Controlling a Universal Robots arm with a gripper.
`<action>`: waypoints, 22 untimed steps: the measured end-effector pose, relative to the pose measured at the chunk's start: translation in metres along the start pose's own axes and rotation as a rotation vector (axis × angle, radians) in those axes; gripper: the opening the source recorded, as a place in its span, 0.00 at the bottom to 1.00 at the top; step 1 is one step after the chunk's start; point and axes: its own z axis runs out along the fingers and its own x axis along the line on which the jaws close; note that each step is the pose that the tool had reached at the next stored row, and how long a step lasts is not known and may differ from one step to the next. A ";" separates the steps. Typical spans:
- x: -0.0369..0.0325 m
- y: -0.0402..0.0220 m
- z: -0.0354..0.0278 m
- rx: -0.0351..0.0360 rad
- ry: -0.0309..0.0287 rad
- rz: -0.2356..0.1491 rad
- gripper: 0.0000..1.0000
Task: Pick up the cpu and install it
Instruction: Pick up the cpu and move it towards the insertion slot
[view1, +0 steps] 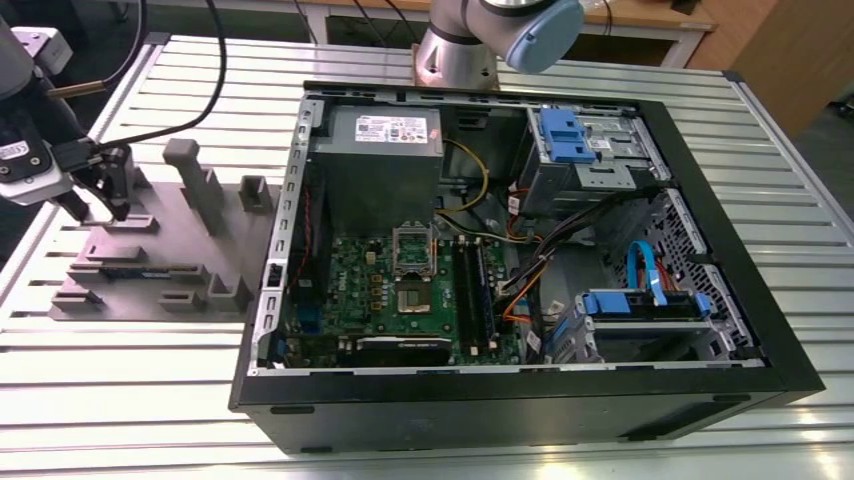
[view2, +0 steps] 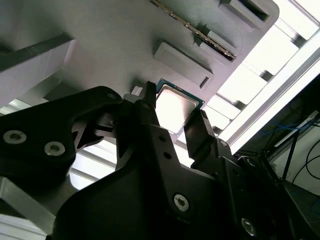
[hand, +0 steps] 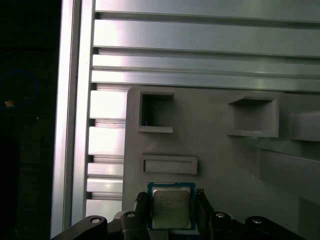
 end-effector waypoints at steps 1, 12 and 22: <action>0.0000 0.0000 -0.0004 0.0000 0.0000 0.000 0.47; -0.0001 0.0001 -0.0042 0.0000 0.0000 0.000 0.47; -0.0001 0.0002 -0.0070 0.0000 0.0001 0.000 0.47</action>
